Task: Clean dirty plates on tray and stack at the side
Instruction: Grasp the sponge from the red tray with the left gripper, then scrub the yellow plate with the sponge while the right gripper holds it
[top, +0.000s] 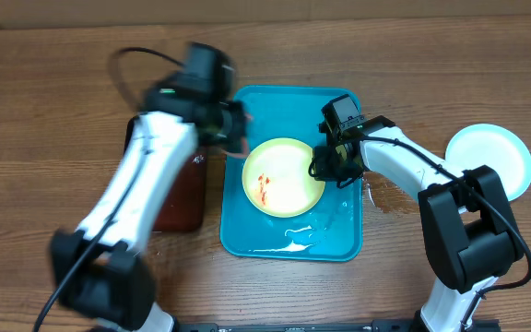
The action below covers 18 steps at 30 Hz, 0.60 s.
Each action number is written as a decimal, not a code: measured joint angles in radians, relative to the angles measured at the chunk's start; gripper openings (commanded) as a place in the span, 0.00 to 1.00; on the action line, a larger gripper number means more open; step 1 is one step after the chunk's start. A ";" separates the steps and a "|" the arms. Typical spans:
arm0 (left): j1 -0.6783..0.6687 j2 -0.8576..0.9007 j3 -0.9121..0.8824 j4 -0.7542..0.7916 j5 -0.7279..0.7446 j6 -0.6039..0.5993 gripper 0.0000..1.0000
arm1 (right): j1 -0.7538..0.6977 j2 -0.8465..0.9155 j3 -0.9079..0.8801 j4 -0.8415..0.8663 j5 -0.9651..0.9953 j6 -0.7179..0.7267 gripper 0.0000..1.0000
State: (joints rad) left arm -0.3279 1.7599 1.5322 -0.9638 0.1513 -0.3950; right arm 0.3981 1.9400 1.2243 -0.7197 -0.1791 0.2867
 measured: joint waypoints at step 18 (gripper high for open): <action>-0.101 0.359 0.000 -0.010 0.040 -0.154 0.04 | 0.000 0.000 0.000 -0.001 -0.006 0.001 0.04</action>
State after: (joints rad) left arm -0.4290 2.1189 1.5326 -0.9733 0.1917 -0.5495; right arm 0.3981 1.9400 1.2243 -0.7204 -0.1856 0.2874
